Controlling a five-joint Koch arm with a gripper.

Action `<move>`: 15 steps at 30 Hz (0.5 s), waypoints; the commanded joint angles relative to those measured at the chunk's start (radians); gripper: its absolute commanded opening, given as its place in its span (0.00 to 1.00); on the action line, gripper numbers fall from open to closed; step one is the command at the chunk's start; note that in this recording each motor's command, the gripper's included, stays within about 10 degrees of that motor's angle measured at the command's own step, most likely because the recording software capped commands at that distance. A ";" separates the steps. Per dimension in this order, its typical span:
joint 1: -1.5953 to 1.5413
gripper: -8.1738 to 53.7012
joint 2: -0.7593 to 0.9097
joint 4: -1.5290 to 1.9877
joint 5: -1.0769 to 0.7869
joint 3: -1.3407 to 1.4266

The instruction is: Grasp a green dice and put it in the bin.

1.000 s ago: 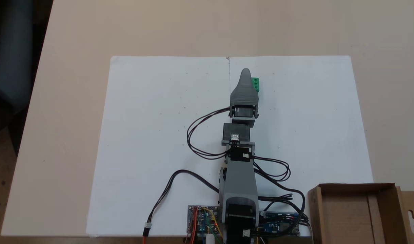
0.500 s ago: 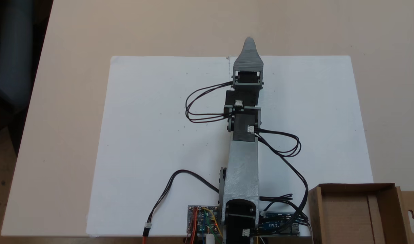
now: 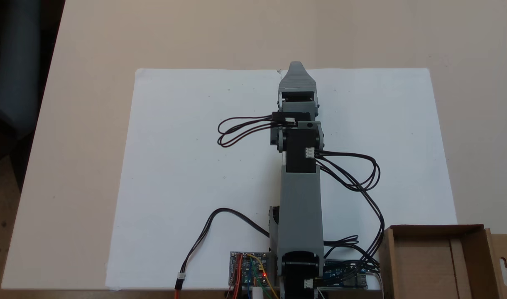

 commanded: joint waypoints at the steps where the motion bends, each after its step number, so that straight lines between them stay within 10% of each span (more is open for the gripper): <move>1: 0.008 0.91 -0.077 0.159 0.037 -0.103; 15: 0.091 0.94 -0.367 0.460 -0.109 -0.357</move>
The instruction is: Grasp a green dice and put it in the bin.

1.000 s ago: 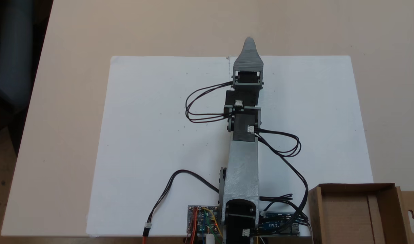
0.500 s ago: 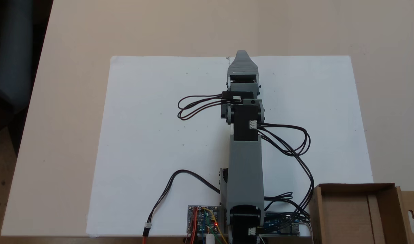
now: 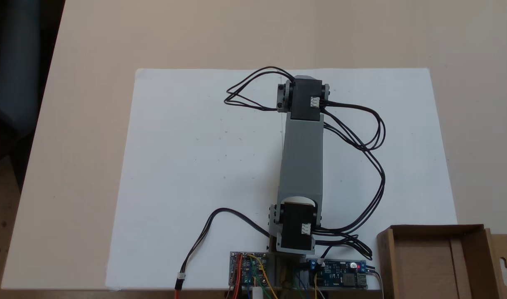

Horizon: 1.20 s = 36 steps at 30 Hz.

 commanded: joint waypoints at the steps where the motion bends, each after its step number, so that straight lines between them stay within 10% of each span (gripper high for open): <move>1: 0.018 0.94 -0.017 0.032 -0.104 -0.083; 36: 0.069 0.94 -0.330 -0.104 -0.072 -0.167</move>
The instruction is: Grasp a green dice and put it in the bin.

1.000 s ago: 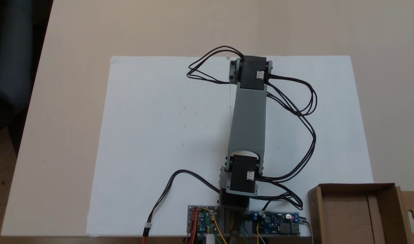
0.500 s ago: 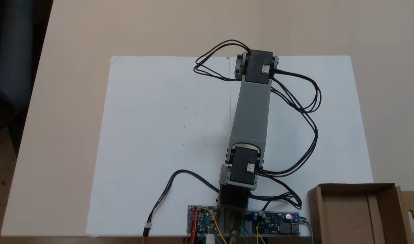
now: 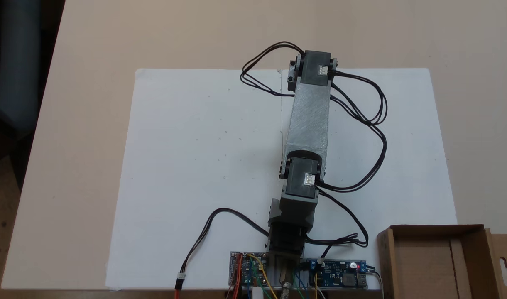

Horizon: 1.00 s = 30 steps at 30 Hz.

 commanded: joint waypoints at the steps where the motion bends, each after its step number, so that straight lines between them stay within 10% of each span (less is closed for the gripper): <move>1: 0.005 0.93 0.011 -0.064 0.087 -0.034; 30: 0.023 0.89 -0.150 -0.183 0.187 -0.034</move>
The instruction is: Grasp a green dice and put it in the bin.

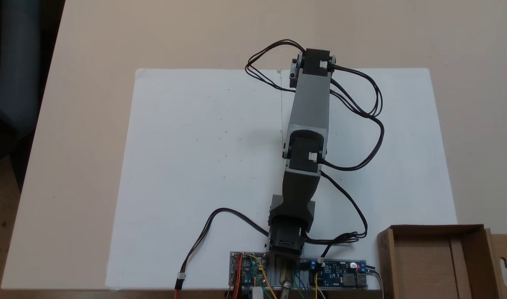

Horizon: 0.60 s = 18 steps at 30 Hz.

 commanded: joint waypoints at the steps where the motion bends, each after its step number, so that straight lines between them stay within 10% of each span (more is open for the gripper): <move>1: 0.015 0.89 0.006 -0.046 0.052 -0.035; 18: 0.083 0.88 -0.002 -0.044 -0.037 -0.008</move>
